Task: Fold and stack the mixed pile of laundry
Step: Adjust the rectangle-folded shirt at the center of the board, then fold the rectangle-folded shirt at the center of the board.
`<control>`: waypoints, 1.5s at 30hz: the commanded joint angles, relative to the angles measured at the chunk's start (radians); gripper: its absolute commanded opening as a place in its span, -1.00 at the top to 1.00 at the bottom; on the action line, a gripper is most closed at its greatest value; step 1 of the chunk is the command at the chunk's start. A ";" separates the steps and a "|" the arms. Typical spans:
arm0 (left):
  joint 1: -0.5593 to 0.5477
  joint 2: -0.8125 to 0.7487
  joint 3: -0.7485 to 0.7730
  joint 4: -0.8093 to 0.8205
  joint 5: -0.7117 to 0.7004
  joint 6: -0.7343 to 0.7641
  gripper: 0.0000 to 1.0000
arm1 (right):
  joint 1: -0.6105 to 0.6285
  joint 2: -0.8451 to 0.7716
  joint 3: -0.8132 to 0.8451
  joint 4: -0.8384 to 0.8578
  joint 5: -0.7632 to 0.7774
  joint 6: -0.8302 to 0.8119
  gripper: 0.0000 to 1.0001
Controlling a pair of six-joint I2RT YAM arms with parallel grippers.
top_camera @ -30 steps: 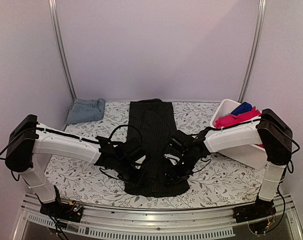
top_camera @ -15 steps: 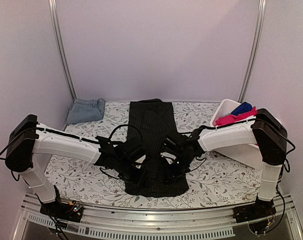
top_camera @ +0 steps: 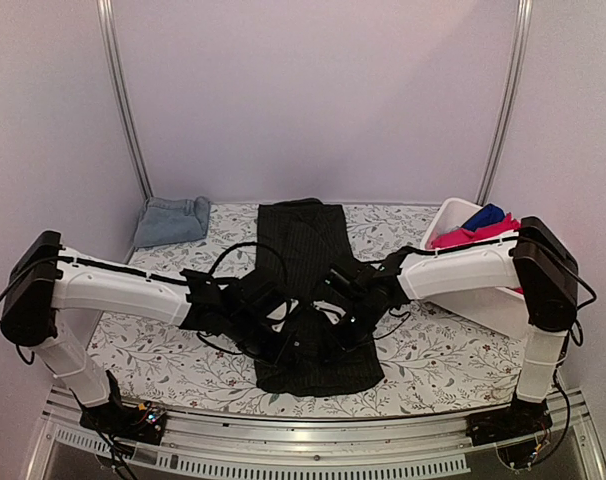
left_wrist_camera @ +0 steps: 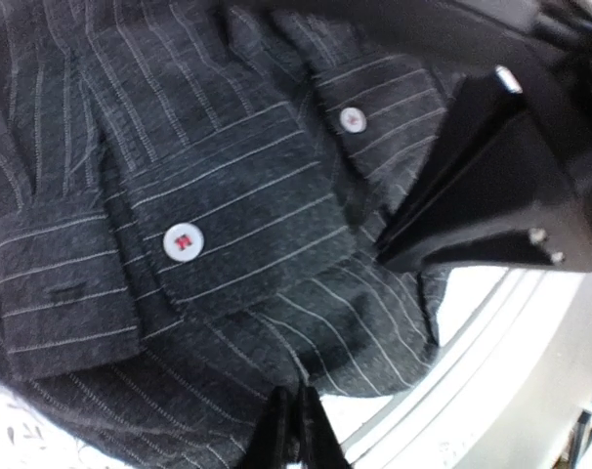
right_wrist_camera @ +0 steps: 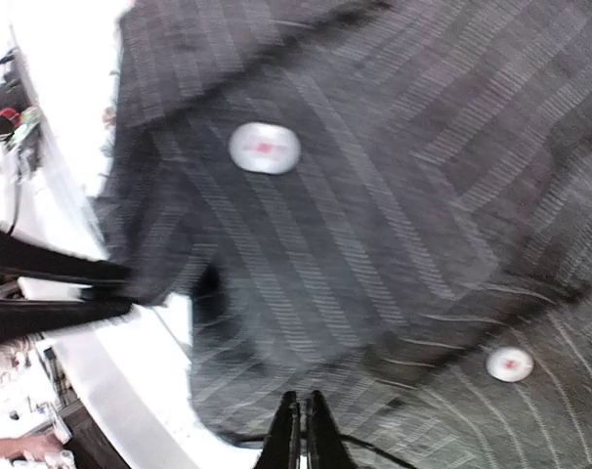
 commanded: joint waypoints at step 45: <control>0.115 -0.255 -0.361 0.311 0.257 -0.189 1.00 | -0.100 -0.279 -0.360 0.202 -0.244 0.043 1.00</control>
